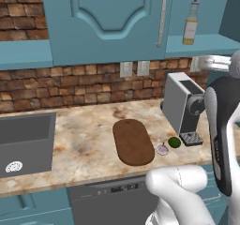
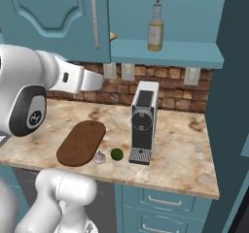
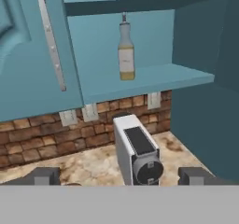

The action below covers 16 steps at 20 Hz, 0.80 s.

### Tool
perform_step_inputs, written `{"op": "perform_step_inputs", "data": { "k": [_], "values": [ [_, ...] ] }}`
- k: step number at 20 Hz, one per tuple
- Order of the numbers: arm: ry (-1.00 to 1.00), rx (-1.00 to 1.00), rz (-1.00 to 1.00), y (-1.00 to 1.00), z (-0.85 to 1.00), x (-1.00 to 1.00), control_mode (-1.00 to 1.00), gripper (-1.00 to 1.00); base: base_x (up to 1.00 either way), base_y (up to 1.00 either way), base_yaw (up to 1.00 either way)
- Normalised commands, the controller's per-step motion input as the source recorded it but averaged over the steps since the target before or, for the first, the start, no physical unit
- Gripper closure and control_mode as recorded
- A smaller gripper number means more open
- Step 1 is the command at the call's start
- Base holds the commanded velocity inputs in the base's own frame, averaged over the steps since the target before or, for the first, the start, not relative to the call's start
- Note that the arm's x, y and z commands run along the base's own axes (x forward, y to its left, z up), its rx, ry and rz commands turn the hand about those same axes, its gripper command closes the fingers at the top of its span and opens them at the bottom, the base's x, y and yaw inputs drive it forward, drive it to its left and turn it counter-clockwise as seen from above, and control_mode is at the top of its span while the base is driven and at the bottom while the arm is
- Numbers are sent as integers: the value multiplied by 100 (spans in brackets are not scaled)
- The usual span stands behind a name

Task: Open the cabinet. Place the bowl and condiment on the counter. Then place the lime and garlic on the cutting board.

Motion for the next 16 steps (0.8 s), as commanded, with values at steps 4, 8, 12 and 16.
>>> {"op": "perform_step_inputs", "data": {
  "k": [4, 8, 12, 16],
  "values": [
    [-19, 11, 10, 29, 12, 0, -100, -100, 0, 0, 0],
    [-8, 5, 12, 34, 10, 5, -100, -100, 0, 0, 0],
    [-11, 0, 11, 18, 34, 0, -100, -100, 0, 0, 0],
    [-9, 0, 6, 2, 26, 0, -100, -100, 0, 0, 0]
  ]
}}
